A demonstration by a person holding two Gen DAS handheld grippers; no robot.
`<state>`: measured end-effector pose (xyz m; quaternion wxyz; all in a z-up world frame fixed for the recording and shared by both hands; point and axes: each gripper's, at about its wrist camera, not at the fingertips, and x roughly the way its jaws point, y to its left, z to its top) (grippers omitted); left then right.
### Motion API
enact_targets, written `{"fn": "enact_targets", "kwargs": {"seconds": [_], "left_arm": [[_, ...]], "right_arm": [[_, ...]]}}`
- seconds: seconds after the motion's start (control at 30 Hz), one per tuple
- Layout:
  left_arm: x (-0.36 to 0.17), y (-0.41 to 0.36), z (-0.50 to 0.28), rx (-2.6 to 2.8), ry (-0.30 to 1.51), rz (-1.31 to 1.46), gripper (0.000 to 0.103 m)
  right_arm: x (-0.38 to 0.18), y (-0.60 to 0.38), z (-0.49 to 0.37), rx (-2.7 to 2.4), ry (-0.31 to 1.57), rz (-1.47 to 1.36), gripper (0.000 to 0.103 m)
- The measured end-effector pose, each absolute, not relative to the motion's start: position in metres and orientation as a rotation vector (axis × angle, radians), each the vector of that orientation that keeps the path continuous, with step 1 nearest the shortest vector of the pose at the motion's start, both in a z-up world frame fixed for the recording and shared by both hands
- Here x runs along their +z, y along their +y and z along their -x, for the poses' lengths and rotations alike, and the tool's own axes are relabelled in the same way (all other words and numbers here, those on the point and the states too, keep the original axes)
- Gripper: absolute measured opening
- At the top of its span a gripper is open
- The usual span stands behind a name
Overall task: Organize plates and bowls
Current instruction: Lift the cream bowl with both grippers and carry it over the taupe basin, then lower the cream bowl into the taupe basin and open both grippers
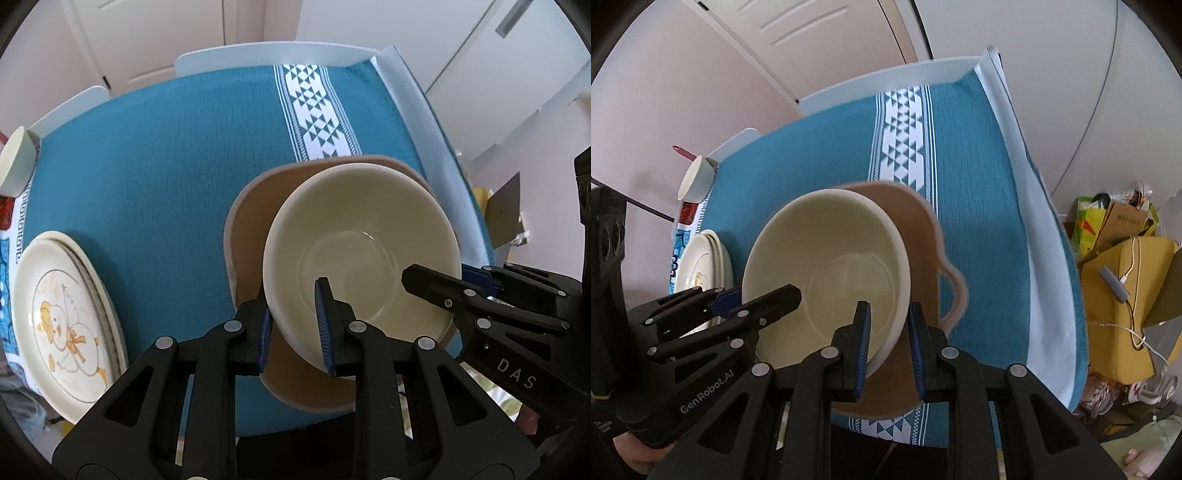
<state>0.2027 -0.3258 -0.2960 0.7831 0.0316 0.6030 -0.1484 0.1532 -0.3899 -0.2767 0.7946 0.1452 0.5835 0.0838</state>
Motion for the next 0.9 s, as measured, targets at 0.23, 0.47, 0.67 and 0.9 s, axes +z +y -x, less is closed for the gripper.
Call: {"fn": "enact_targets", "kwargs": {"seconds": [0.23,0.47,0.67,0.9], "left_arm": [[-0.303,-0.334,-0.200,-0.318,1.292,-0.155,0.019],[-0.302,-0.338,-0.200,-0.321,1.286,-0.191,0.019],[-0.298,-0.343,-0.198,-0.301,1.264,-0.245,0.019],[-0.293,-0.340,-0.195,-0.302,1.253,-0.252,0.019]], "right_arm": [[-0.287,-0.384,-0.155,0.160,1.269,-0.290,0.019],[-0.285,-0.383,-0.155,0.144,1.278,-0.267,0.019],[-0.280,-0.379,-0.154,0.133,1.291,-0.227,0.019],[-0.274,-0.380,-0.154,0.133,1.275,-0.217,0.019]]}}
